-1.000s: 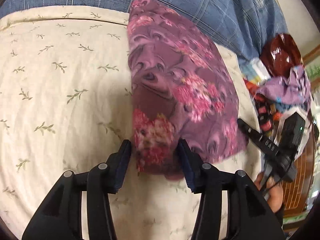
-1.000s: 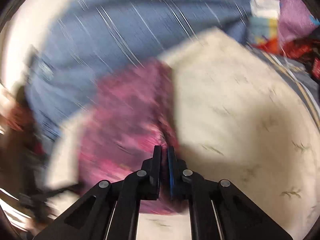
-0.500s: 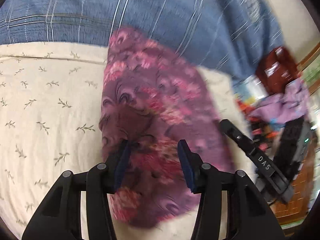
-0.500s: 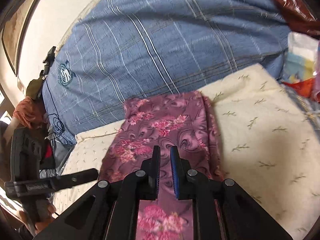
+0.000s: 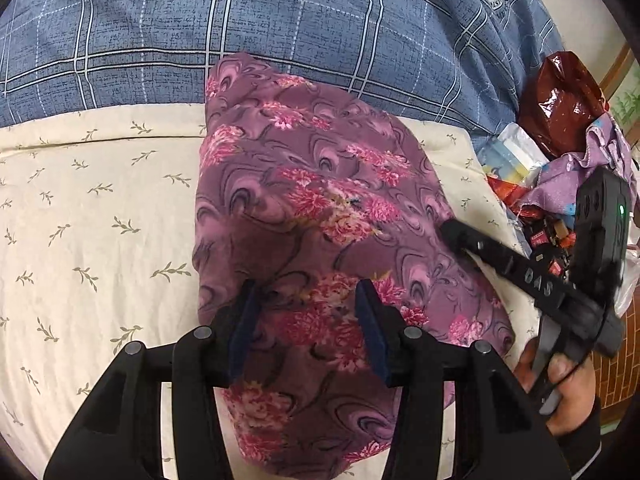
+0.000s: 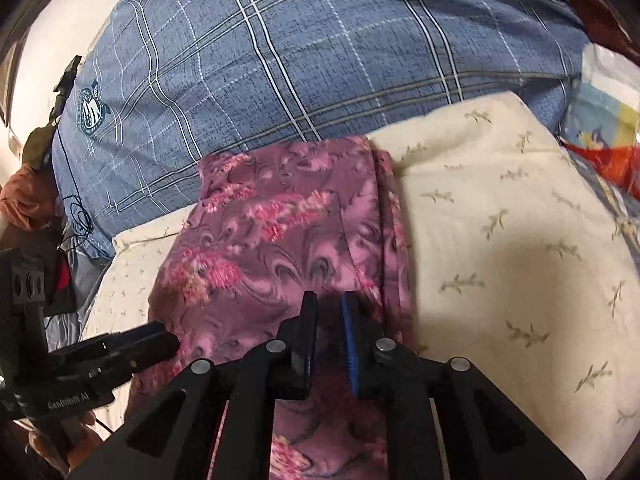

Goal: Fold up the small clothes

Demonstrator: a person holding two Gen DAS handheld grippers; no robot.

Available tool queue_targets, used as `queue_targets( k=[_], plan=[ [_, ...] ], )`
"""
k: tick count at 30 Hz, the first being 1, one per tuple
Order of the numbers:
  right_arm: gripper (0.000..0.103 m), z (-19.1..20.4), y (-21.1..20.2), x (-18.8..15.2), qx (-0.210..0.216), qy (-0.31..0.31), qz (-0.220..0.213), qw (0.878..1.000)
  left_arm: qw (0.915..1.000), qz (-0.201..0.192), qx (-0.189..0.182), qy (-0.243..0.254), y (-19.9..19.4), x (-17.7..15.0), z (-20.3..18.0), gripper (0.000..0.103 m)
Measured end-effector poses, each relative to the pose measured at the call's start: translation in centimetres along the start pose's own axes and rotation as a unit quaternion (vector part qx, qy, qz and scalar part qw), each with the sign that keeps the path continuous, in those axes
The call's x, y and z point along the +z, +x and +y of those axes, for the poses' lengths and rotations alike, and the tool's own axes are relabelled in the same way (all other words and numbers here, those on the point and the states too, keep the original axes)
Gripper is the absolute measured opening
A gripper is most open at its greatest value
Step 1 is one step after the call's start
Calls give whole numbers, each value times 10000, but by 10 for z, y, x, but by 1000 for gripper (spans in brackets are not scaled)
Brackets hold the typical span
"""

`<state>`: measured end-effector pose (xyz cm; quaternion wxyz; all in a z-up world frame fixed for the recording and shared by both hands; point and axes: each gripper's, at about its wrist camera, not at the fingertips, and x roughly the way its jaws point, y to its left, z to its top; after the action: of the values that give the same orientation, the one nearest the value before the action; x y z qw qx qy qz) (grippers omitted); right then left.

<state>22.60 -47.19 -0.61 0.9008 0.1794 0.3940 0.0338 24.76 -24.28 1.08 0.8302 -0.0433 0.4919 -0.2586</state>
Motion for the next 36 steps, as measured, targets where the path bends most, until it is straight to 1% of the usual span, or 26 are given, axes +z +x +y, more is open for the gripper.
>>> queue_targets(
  k=[3,5,6,8,9,11,12,13,14,16,17,18,19,20,22,23,24,26,27,28,30,31,32,33,34,36],
  plan=[
    [29,-9,2,17,75,280,-161,9995,9988,-167,-322,-316,-12,17,16,47],
    [35,-19,7,29,77,589,-205,9980,9971,-355,-273,-612,-19,34,34,48],
    [37,-27,13,35,62,798,-186,9966,9966,-351,-254,-704,-17,42,41,51],
    [39,-34,26,43,74,1026,-115,9946,9956,-35,-278,-897,-1,57,55,53],
    [40,-37,37,47,159,1161,13,9931,9937,180,-379,-1035,11,63,60,53],
    [40,-38,54,51,164,1268,221,9916,9911,434,-440,-1180,27,69,64,53],
    [34,-34,60,53,184,1221,268,9920,9917,463,-391,-1135,33,71,63,53],
    [15,-26,61,56,308,989,203,9944,9931,417,-315,-1052,35,72,60,53],
    [8,-19,55,59,298,693,-3,9971,9949,319,-193,-938,37,73,57,53],
    [8,-23,52,60,210,705,-175,9971,9955,311,29,-892,48,73,57,54],
    [7,-34,59,59,-19,865,-40,9962,9940,490,26,-976,61,72,61,54],
    [4,-43,66,57,-298,951,135,9949,9934,444,-32,-1057,63,71,65,55],
    [1,-52,69,54,-247,1077,207,9937,9935,382,-38,-1070,59,72,65,54],
    [2,-57,64,53,-74,1237,115,9922,9934,461,-36,-1053,57,72,65,54],
    [14,-64,44,50,25,1424,-132,9897,9932,477,-182,-1043,46,67,71,54],
    [14,-68,36,47,112,1476,-168,9888,9928,487,-245,-1070,42,64,75,54],
    [15,-74,27,43,333,1542,-156,9874,9909,507,-397,-1182,36,59,81,54],
    [22,-82,16,33,555,1626,-120,9851,9853,525,-786,-1423,27,48,91,54],
    [33,-84,13,26,685,1646,-58,9840,9823,551,-947,-1516,25,42,94,54],
    [40,-85,12,18,820,1653,34,9828,9796,577,-1087,-1590,24,35,95,54],
    [41,-82,16,6,1104,1632,233,9801,9753,683,-1286,-1659,27,24,90,54],
    [42,-77,22,2,1376,1629,393,9762,9736,755,-1392,-1641,29,20,85,56],
    [42,-72,27,-2,1582,1615,517,9727,9729,806,-1468,-1597,31,18,78,58],
    [43,-64,29,-5,1675,1513,488,9730,9738,819,-1479,-1524,32,17,71,66],
    [48,-58,28,-6,1717,1441,443,9736,9762,792,-1426,-1427,31,19,65,71],
    [51,-55,27,-6,1781,1461,358,9725,9794,812,-1292,-1322,27,17,59,71]
  ],
)
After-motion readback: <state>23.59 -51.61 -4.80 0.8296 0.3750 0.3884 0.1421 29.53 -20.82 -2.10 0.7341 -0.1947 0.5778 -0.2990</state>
